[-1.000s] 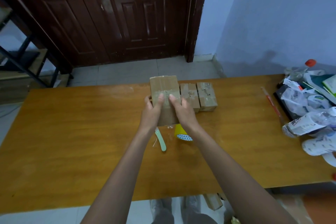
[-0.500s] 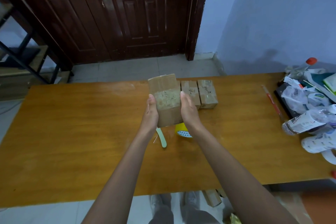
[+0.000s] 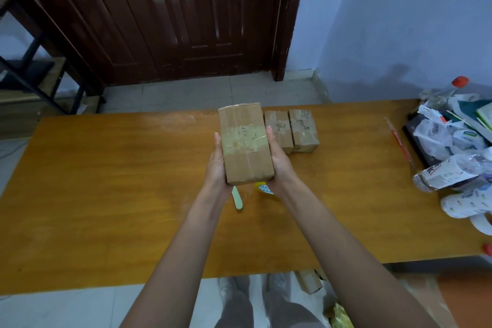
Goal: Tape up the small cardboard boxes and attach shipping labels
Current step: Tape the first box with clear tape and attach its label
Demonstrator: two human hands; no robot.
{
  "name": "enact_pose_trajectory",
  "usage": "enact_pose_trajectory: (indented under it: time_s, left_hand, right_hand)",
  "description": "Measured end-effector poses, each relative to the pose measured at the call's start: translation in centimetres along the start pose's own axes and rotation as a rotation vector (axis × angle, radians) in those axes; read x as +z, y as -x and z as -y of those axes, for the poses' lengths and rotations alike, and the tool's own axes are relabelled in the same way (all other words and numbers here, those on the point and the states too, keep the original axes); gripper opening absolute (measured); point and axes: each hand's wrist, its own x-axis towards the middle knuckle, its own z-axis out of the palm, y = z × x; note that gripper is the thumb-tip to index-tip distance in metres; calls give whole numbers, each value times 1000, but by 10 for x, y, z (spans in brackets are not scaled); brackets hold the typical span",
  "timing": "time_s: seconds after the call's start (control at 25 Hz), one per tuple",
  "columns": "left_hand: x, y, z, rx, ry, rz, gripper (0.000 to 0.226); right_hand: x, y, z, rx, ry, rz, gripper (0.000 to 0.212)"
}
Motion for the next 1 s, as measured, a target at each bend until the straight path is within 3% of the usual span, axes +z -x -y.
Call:
enact_pose_trajectory:
  time_s: [0.16,0.28,0.4,0.52,0.6,0.72,0.8,0.88,1.0]
  left_hand:
    - [-1,-3,-1,7,-80,-73,49]
    - [-1,-3,-3,27,-212,-167,49]
    - [0,-5,-9,101,-289,-337,44]
    - [12,-1,-9,248,-448,-340,33]
    - [24,7,-4,337,-518,-234,23]
    - [29,15,-2,437,-618,-85,20]
    - [25,15,-7,489,-668,-127,14]
    - [18,7,-13,465,-731,-236,22]
    - [17,-5,-16,211,-688,-112,49]
  right_hand:
    - [-3,0,1,9,79,-87,48]
    - [-4,-2,11,39,346,-208,38]
    - [-6,2,19,-216,658,-413,40]
    - [4,13,19,-376,664,-275,50]
    - [7,12,11,-291,639,-223,54]
    - [0,3,8,-128,340,-258,68]
    - [-9,0,7,-89,281,-279,68]
    - [-10,-2,9,-50,273,-251,65]
    - [-4,-8,11,-42,343,-234,42]
